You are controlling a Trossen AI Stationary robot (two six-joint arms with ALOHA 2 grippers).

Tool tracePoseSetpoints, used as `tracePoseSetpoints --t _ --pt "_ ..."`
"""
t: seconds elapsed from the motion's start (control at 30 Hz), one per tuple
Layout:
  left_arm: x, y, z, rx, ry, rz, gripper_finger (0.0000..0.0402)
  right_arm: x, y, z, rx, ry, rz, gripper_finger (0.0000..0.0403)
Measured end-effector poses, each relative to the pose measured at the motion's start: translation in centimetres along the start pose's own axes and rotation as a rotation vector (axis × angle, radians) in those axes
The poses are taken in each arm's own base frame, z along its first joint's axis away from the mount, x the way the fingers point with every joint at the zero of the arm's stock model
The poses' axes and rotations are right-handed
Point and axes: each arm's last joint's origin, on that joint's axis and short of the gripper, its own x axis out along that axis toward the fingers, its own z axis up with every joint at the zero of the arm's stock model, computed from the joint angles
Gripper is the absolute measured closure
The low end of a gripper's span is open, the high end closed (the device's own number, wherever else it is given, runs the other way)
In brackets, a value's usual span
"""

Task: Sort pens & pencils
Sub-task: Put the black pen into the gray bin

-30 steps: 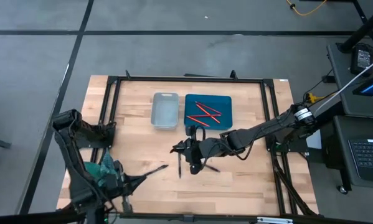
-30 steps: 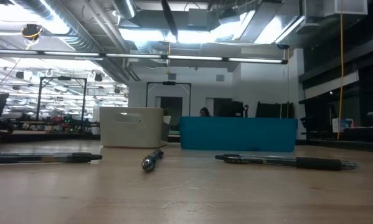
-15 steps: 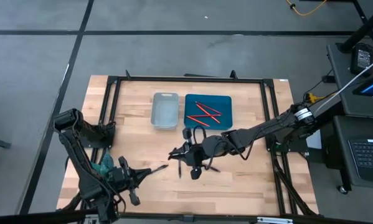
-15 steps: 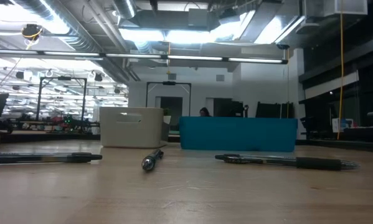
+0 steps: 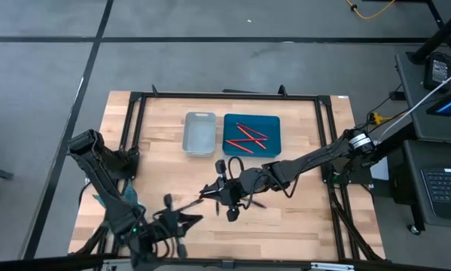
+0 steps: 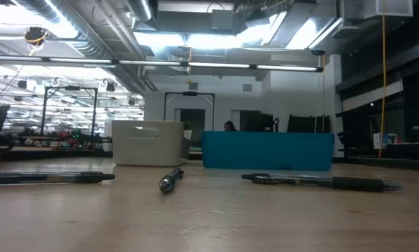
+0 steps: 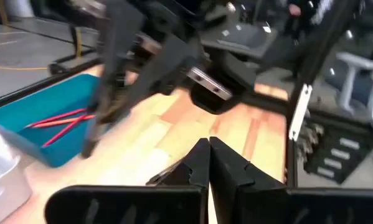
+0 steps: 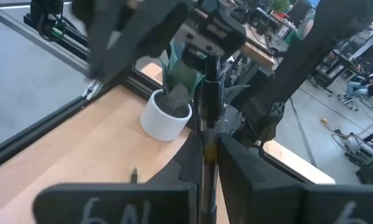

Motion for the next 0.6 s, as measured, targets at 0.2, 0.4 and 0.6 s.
tracePoseSetpoints --t 0.2,0.4,0.6 --pt "2.1 0.4 0.5 0.019 0.059 -0.010 0.0401 -0.2 0.3 0.0 -0.006 0.017 0.007 0.0368" --pt "1.9 0.6 0.2 0.033 0.060 0.001 0.0401 -0.4 0.8 0.3 -0.011 0.029 0.007 0.0368" --pt "2.1 1.9 -2.7 0.045 0.069 0.041 0.0401 -0.9 0.4 0.7 -0.003 0.035 -0.017 0.0368"
